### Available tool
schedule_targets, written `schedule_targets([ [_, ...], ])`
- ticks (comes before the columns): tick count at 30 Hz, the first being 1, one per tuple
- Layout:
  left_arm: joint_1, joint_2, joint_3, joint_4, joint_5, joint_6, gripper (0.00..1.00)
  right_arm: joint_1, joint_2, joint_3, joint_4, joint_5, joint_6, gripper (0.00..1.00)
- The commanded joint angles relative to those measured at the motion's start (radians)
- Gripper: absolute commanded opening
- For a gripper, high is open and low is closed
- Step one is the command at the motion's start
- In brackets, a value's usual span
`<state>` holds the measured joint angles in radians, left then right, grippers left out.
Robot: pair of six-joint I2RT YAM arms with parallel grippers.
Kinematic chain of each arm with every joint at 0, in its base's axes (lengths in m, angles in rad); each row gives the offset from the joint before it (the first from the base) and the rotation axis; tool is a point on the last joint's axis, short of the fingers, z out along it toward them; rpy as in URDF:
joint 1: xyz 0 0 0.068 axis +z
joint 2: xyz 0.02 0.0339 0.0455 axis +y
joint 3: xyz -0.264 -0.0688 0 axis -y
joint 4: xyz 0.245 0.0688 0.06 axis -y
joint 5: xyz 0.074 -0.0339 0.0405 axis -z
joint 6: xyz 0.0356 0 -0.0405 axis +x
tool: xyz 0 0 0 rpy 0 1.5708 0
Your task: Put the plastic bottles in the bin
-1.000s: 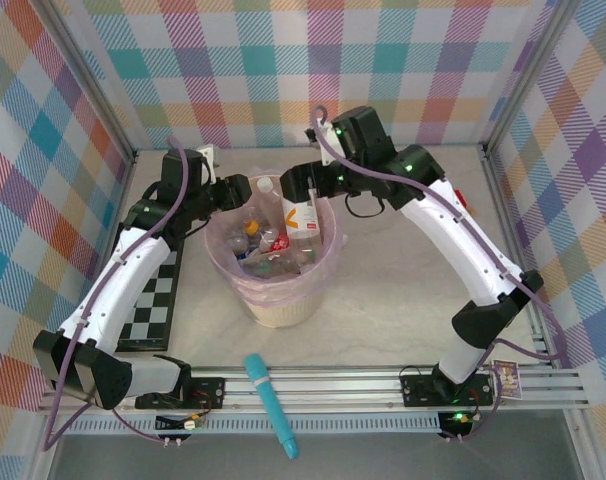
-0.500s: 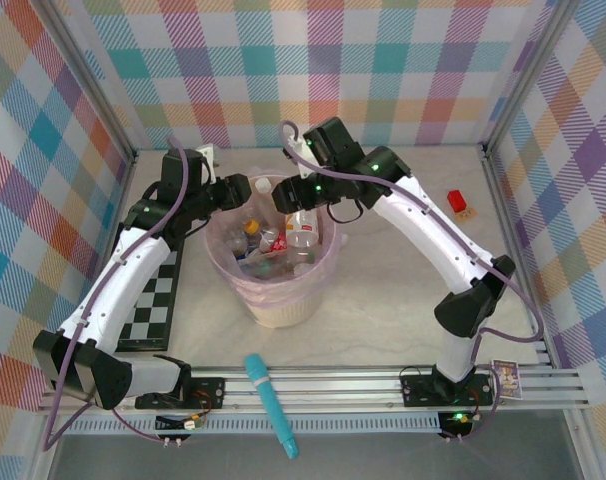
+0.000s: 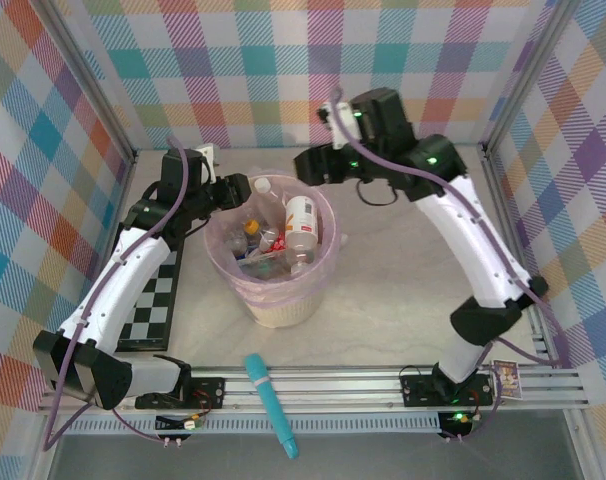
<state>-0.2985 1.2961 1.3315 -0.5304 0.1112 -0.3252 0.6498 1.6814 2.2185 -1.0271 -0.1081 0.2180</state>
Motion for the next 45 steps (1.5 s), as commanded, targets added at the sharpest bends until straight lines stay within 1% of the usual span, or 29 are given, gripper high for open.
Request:
schedule_targets([
  [1, 0.013, -0.01, -0.001, -0.051, -0.004, -0.011, 0.56, -0.118, -0.075, -0.135, 0.035, -0.017, -0.029, 0.66],
  [5, 0.024, -0.025, -0.003, -0.086, -0.02, -0.019, 0.56, -0.259, -0.124, -0.279, 0.042, -0.061, -0.039, 0.67],
  [9, 0.038, -0.049, -0.015, -0.115, -0.035, -0.023, 0.55, -0.333, -0.097, -0.399, 0.059, -0.08, -0.123, 0.67],
  [12, 0.041, -0.061, -0.015, -0.136, -0.042, -0.027, 0.55, -0.355, -0.025, -0.465, 0.089, -0.108, -0.186, 0.68],
  [16, 0.048, -0.078, -0.022, -0.146, -0.039, -0.032, 0.55, -0.351, 0.111, -0.445, 0.051, -0.16, -0.194, 0.74],
  [18, 0.05, -0.076, -0.019, -0.152, -0.039, -0.033, 0.54, -0.337, 0.163, -0.449, 0.081, -0.193, -0.198, 0.77],
  [22, 0.054, -0.076, -0.023, -0.145, -0.031, -0.041, 0.54, -0.302, 0.269, -0.431, 0.115, -0.249, -0.202, 0.89],
  [24, 0.056, -0.075, -0.023, -0.139, -0.027, -0.046, 0.54, -0.284, 0.322, -0.412, 0.126, -0.262, -0.192, 0.92],
  [27, 0.059, -0.071, -0.023, -0.133, -0.021, -0.049, 0.53, -0.259, 0.393, -0.372, 0.131, -0.275, -0.172, 0.94],
  [33, 0.063, -0.059, -0.019, -0.123, -0.009, -0.05, 0.52, -0.218, 0.51, -0.293, 0.135, -0.242, -0.115, 0.99],
  [37, 0.062, -0.049, -0.01, -0.122, -0.003, -0.051, 0.52, -0.201, 0.574, -0.254, 0.147, -0.225, -0.06, 0.99],
  [45, 0.065, -0.038, -0.009, -0.115, 0.005, -0.049, 0.52, -0.182, 0.648, -0.199, 0.127, -0.139, 0.055, 0.99],
])
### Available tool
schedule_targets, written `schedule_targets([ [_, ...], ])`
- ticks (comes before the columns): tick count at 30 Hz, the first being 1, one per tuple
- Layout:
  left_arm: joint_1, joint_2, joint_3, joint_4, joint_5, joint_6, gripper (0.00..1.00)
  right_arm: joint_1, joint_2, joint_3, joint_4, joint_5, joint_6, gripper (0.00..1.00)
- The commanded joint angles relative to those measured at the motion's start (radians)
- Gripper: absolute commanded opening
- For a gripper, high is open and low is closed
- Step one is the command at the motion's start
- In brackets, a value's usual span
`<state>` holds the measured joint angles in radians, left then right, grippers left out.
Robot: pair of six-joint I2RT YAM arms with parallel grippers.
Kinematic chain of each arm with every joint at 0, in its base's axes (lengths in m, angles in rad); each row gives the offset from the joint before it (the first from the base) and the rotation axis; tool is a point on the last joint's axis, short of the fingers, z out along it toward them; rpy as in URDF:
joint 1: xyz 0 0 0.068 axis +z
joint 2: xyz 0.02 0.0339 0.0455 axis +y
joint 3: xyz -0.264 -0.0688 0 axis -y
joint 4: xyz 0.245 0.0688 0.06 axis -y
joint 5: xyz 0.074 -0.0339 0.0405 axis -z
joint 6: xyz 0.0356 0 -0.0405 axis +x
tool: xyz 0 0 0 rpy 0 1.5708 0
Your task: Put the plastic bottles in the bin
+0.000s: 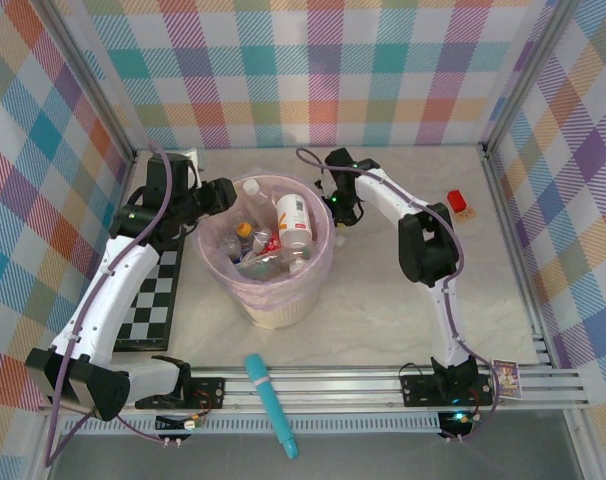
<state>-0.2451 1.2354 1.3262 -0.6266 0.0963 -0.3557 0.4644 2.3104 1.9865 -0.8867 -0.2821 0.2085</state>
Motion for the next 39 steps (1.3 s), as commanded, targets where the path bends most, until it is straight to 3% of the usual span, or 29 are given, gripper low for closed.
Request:
schedule_targets([
  [1, 0.012, 0.025, -0.002, -0.021, 0.02, -0.017, 0.52, 0.003, 0.02, 0.032, -0.018, 0.054, 0.071, 0.98],
  [15, 0.013, 0.048, -0.005, 0.013, 0.04, -0.033, 0.51, -0.099, -0.127, -0.195, 0.032, 0.136, 0.084, 0.74],
  [26, -0.043, 0.06, -0.013, 0.105, 0.001, -0.124, 0.48, -0.207, -0.369, -0.327, -0.017, 0.153, 0.03, 0.6],
  [34, -0.131, 0.126, 0.006, 0.21, -0.041, -0.183, 0.46, -0.26, -0.555, -0.252, -0.199, 0.155, -0.018, 0.54],
  [39, -0.209, 0.2, 0.051, 0.271, -0.078, -0.195, 0.46, -0.295, -0.649, -0.07, -0.382, 0.19, 0.005, 0.54],
])
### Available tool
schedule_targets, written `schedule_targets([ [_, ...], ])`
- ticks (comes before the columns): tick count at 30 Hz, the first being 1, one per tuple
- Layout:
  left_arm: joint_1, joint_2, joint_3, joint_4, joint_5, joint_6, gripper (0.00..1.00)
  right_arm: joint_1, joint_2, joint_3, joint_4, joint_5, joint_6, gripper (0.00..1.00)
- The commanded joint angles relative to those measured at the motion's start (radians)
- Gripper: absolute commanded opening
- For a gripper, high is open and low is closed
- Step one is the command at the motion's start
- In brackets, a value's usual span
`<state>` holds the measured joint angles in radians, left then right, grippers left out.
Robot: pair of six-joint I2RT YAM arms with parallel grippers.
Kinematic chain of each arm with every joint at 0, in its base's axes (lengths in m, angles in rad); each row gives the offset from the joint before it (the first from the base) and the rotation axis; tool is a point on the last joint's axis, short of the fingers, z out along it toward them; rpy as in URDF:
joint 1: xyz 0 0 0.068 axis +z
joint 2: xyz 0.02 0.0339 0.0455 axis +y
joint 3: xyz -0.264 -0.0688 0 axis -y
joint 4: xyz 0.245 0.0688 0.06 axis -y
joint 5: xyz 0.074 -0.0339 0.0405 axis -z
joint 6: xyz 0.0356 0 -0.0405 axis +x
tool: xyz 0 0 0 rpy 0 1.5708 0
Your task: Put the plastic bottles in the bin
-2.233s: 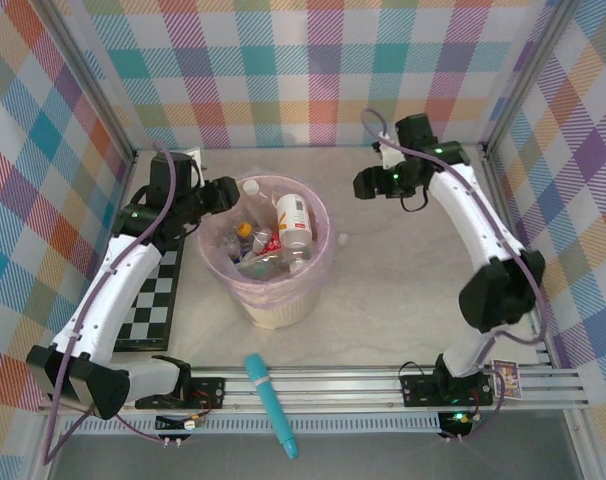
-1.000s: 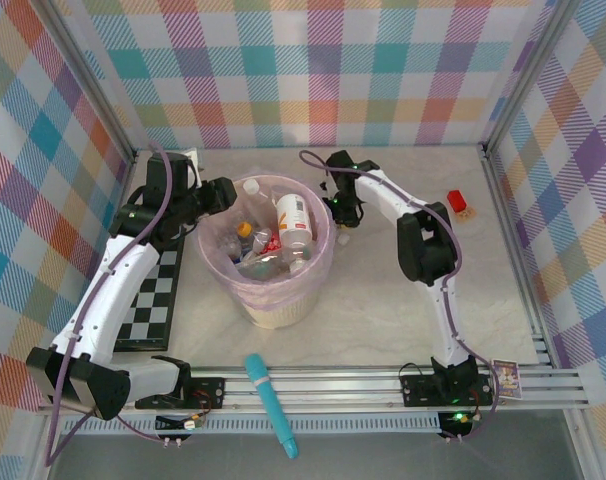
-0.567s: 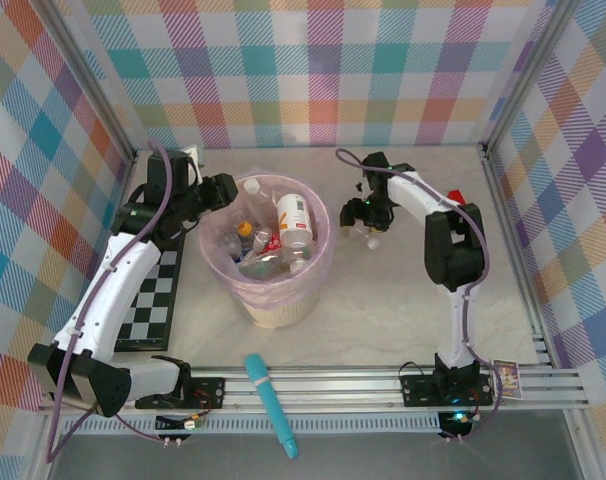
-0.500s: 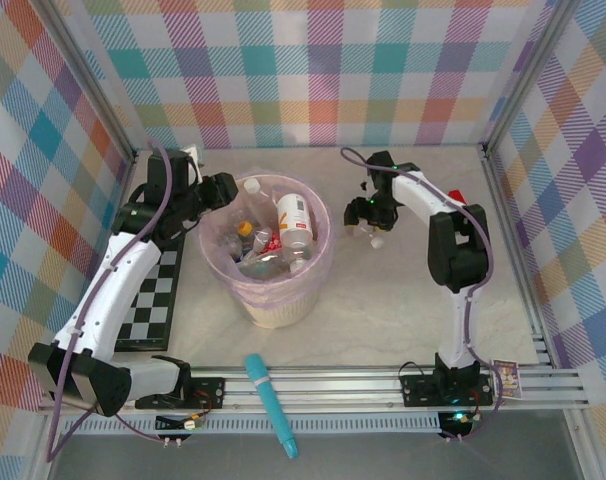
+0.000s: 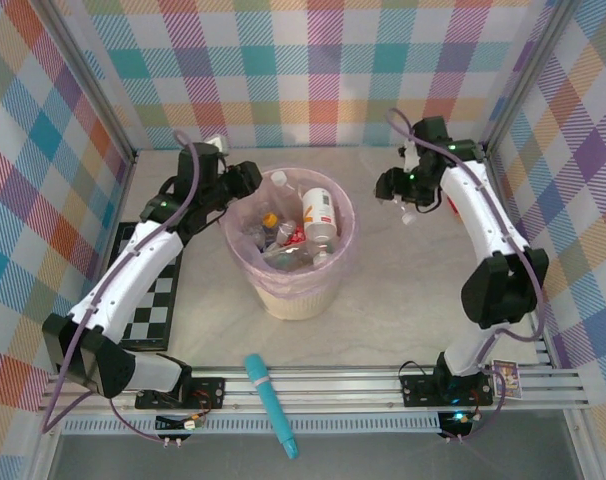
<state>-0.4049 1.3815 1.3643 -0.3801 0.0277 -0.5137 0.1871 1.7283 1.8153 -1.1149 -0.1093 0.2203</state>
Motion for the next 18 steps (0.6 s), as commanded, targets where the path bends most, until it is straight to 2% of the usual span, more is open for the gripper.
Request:
schedule_targets([
  [1, -0.059, 0.066, 0.018, 0.038, -0.012, -0.041, 0.46, -0.023, -0.077, 0.147, -0.194, 0.028, -0.009, 0.54],
  [4, -0.093, 0.105, 0.035, 0.078, -0.033, -0.05, 0.45, -0.029, -0.088, 0.321, -0.323, 0.037, -0.018, 0.54],
  [8, -0.129, 0.152, 0.043, 0.173, -0.053, -0.076, 0.43, -0.011, -0.075, 0.535, -0.451, -0.052, 0.004, 0.53],
  [11, -0.148, 0.195, 0.057, 0.226, -0.052, -0.095, 0.43, 0.058, -0.061, 0.617, -0.503, -0.095, 0.046, 0.51],
  [14, -0.152, 0.217, 0.08, 0.25, -0.045, -0.098, 0.43, 0.161, -0.044, 0.652, -0.525, -0.122, 0.108, 0.44],
  [18, -0.14, 0.206, 0.126, 0.226, -0.038, -0.055, 0.53, 0.285, -0.031, 0.636, -0.512, -0.147, 0.201, 0.44],
])
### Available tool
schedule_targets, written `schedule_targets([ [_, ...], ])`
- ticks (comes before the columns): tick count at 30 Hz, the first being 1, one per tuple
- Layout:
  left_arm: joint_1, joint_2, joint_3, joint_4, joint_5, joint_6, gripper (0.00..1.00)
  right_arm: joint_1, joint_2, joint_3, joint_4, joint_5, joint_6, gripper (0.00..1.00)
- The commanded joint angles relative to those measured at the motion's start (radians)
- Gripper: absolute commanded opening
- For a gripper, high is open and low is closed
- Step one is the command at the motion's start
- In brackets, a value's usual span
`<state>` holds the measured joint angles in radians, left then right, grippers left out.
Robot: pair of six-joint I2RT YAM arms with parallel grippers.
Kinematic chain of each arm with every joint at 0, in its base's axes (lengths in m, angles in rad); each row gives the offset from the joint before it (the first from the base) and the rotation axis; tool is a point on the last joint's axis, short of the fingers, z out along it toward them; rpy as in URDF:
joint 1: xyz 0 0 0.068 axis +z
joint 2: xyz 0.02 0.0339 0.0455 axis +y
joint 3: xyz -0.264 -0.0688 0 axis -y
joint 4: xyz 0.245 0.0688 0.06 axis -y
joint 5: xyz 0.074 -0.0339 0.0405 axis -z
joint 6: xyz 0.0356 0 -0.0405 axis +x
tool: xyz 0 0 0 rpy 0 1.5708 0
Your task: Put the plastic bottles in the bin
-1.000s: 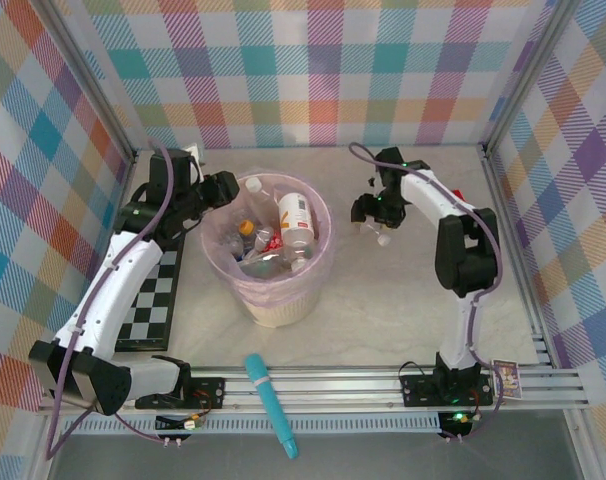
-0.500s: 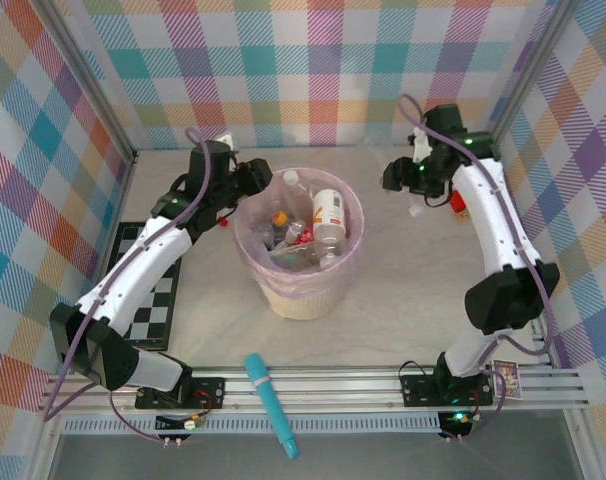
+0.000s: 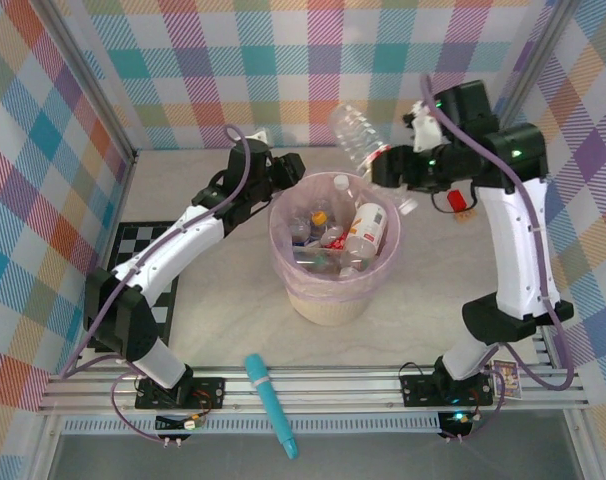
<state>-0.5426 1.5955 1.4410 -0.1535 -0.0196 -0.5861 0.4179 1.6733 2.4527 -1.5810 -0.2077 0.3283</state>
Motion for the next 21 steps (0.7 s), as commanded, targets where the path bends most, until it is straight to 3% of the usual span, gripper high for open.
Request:
schedule_targets([
  [1, 0.01, -0.015, 0.058, -0.007, 0.02, 0.025, 0.57, 0.08, 0.028, -0.008, -0.046, -0.055, 0.116, 0.45],
  [5, 0.09, -0.055, 0.084, -0.014, 0.078, 0.047, 0.72, 0.163, 0.037, -0.035, -0.048, -0.042, 0.196, 0.46],
  [11, 0.251, -0.056, 0.124, -0.103, 0.138, 0.132, 0.75, 0.231, 0.014, -0.092, -0.084, 0.006, 0.261, 0.48],
  [14, 0.299, 0.007, 0.141, -0.179, 0.147, 0.191, 0.76, 0.234, -0.024, -0.162, -0.085, 0.016, 0.291, 0.5],
  [19, 0.354, 0.109, 0.123, -0.168, 0.137, 0.241, 0.81, 0.251, -0.08, -0.3, -0.052, 0.028, 0.345, 0.54],
  [21, 0.364, 0.17, 0.154, -0.199, 0.126, 0.279, 0.83, 0.253, -0.089, -0.307, -0.044, 0.026, 0.362, 0.59],
])
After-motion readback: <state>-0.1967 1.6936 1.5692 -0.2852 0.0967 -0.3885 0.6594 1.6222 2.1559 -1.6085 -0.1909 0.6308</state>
